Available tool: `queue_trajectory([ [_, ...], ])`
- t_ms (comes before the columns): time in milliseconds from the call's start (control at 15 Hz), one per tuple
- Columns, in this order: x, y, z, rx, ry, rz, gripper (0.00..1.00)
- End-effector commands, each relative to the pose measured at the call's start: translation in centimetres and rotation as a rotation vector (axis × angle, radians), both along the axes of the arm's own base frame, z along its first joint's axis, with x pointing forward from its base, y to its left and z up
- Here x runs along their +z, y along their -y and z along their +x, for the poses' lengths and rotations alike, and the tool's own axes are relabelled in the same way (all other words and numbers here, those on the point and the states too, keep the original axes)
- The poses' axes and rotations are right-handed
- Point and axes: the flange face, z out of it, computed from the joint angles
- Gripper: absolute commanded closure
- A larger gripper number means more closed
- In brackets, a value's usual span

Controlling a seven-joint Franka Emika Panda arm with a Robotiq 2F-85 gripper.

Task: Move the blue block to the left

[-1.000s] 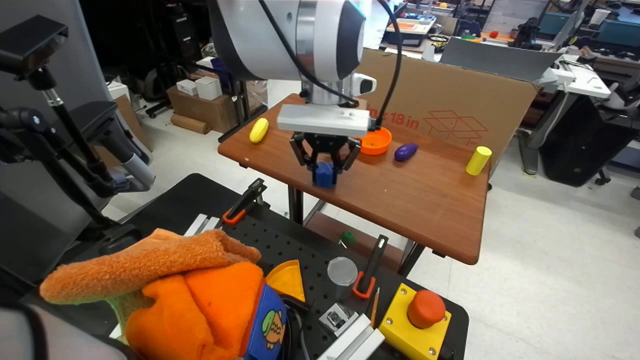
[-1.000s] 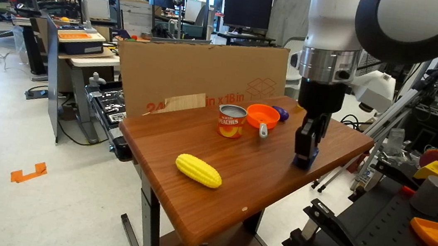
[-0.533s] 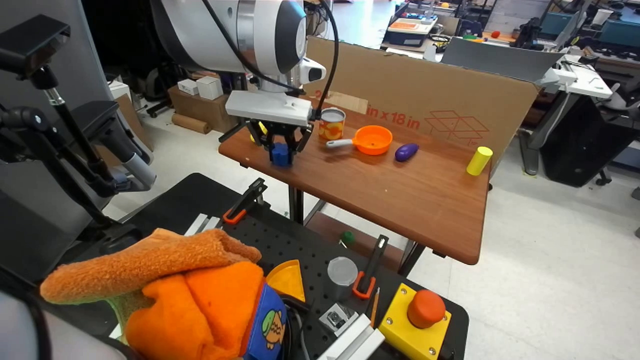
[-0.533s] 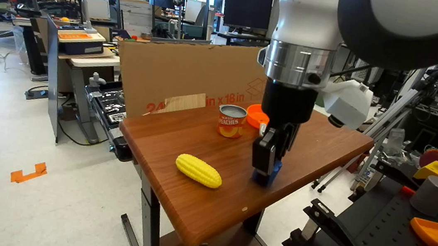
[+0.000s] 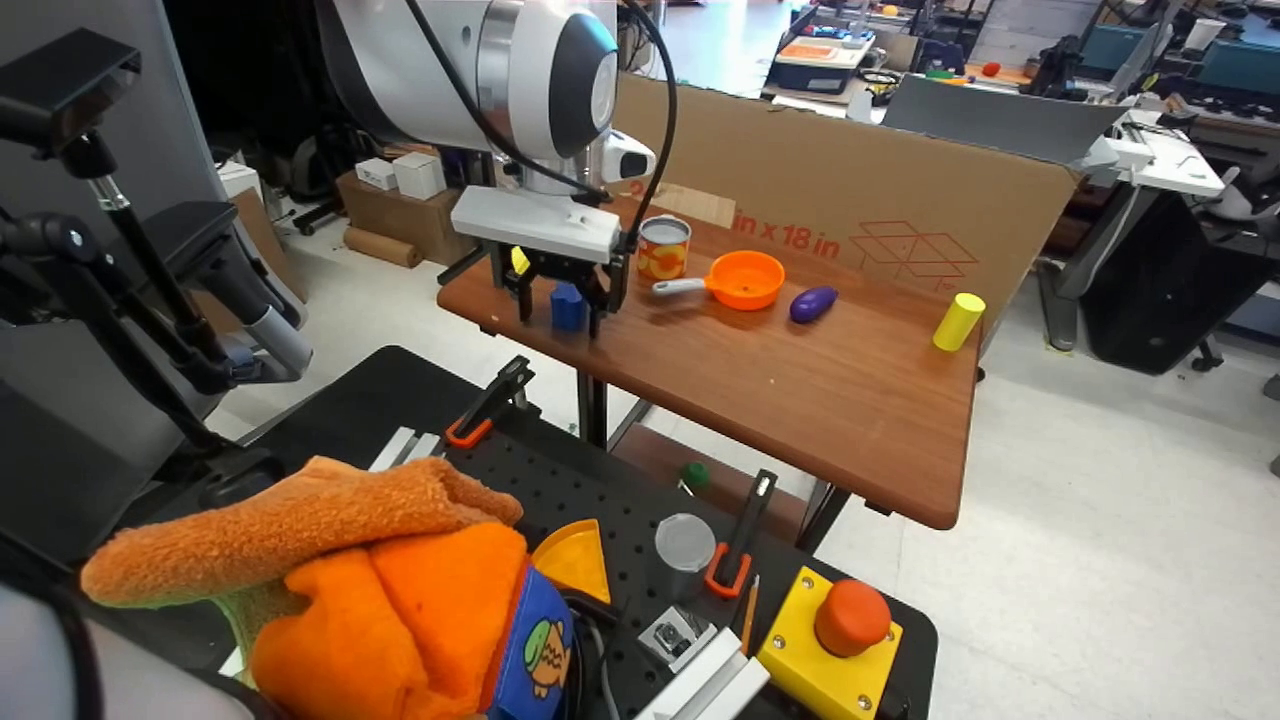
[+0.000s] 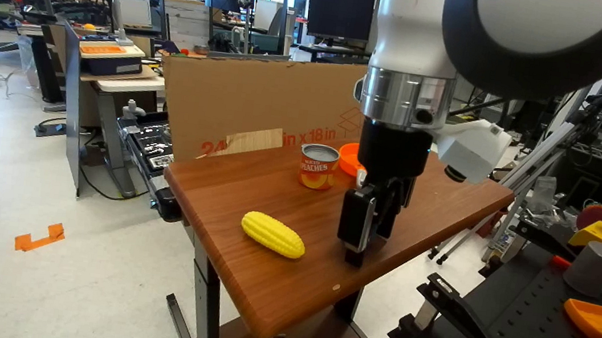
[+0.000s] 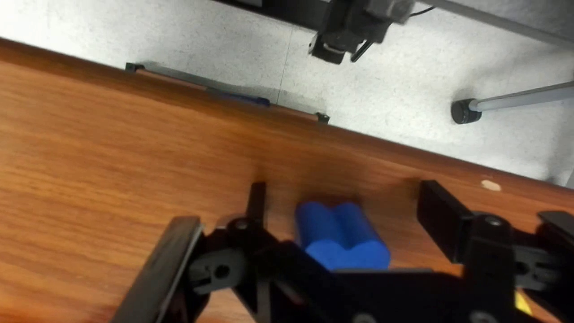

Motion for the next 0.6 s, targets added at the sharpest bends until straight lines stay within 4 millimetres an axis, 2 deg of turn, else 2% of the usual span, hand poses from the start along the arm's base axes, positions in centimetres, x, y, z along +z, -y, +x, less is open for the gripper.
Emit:
queue_trajectory([
  [0,2.7,-0.4,-2.7,-0.020,-0.095,0.038,0.00],
  [267,6.8,1.9,-6.3,-0.127,-0.190,0.078,0.00],
  [333,4.1,0.2,-4.3,-0.102,-0.191,0.050,0.00],
  [400,5.0,0.6,-4.5,-0.105,-0.182,0.053,0.00],
  [533,5.1,0.6,-4.5,-0.104,-0.179,0.053,0.00],
])
